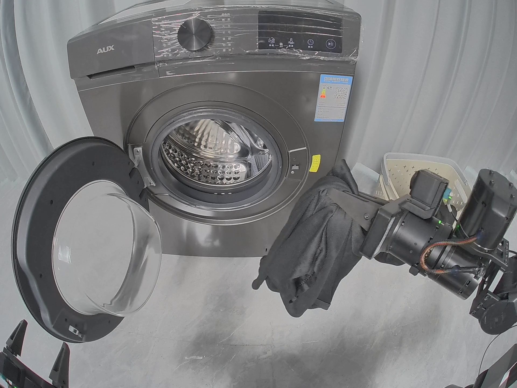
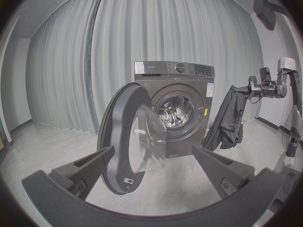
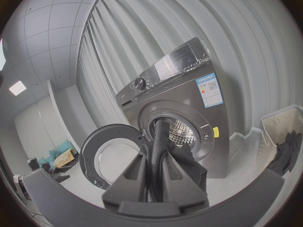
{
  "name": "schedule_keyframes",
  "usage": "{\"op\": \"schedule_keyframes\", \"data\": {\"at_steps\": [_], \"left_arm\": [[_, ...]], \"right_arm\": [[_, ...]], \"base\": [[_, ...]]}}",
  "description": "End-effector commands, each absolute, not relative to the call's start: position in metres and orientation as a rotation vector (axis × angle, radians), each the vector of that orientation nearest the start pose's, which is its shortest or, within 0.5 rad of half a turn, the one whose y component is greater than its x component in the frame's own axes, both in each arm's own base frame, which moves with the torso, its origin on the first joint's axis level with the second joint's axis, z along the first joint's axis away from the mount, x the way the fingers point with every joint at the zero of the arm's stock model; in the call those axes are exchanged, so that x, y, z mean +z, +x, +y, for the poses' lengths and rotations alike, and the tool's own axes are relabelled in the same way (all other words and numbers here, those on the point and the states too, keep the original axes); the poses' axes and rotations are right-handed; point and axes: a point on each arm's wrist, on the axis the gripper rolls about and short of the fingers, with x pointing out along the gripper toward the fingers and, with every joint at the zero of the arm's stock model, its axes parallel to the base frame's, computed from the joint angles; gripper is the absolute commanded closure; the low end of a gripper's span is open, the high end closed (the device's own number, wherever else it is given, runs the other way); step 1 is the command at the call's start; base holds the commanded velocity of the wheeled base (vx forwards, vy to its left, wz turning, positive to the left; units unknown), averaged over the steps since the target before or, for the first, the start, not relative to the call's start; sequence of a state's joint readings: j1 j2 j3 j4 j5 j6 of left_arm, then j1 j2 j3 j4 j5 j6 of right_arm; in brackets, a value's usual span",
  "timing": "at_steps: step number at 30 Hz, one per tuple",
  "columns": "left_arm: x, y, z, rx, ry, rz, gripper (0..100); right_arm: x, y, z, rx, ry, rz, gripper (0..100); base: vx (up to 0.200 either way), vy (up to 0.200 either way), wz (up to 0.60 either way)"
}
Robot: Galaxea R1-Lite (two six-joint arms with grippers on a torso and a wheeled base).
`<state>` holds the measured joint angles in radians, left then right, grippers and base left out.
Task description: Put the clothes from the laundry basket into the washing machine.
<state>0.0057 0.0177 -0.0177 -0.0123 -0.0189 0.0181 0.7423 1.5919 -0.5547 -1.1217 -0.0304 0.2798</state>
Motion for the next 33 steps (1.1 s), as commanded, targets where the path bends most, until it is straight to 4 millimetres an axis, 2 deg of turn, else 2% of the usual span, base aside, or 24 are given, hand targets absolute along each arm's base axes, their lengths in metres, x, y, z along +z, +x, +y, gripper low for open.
{"op": "schedule_keyframes", "data": {"at_steps": [1, 2, 4, 9, 12, 17, 24, 25, 29, 32, 33], "left_arm": [[0.127, -0.037, -0.001, -0.014, 0.015, -0.184, 0], [0.137, -0.037, -0.002, -0.032, 0.024, -0.186, 0], [0.141, -0.028, -0.004, -0.117, 0.047, -0.116, 0], [0.138, 0.002, -0.008, -0.302, 0.096, 0.090, 0], [0.136, 0.011, -0.008, -0.368, 0.118, 0.149, 0], [0.144, 0.029, -0.010, -0.492, 0.118, 0.193, 0], [0.162, 0.076, -0.018, -0.594, 0.104, 0.215, 0], [0.162, 0.077, -0.018, -0.597, 0.103, 0.216, 0], [0.162, 0.104, -0.036, -0.640, 0.095, 0.233, 0], [0.160, 0.113, -0.046, -0.652, 0.086, 0.250, 0], [0.158, 0.122, -0.060, -0.668, 0.089, 0.256, 0]], "right_arm": [[0.190, 0.204, 0.192, 0.739, 0.299, 0.028, 100], [0.191, 0.203, 0.196, 0.753, 0.306, 0.014, 100], [0.193, 0.203, 0.205, 0.780, 0.316, -0.007, 100], [0.184, 0.217, 0.224, 0.784, 0.313, 0.003, 100], [0.182, 0.219, 0.232, 0.799, 0.317, -0.004, 100], [0.185, 0.230, 0.241, 0.799, 0.331, -0.036, 100], [0.175, 0.237, 0.247, 0.796, 0.321, -0.015, 100], [0.175, 0.237, 0.247, 0.796, 0.322, -0.016, 100], [0.178, 0.239, 0.247, 0.791, 0.326, -0.027, 100], [0.179, 0.240, 0.247, 0.789, 0.328, -0.030, 100], [0.179, 0.240, 0.247, 0.786, 0.328, -0.031, 100]], "base": [[0.000, 0.000, 0.00], [0.000, 0.000, 0.00], [0.000, 0.000, 0.00], [0.000, 0.000, 0.00], [0.000, 0.000, 0.00], [0.000, 0.000, 0.00], [0.000, 0.000, 0.00], [0.000, 0.000, 0.00], [0.000, 0.000, 0.00], [0.000, 0.000, 0.00], [0.000, 0.000, 0.00]]}}
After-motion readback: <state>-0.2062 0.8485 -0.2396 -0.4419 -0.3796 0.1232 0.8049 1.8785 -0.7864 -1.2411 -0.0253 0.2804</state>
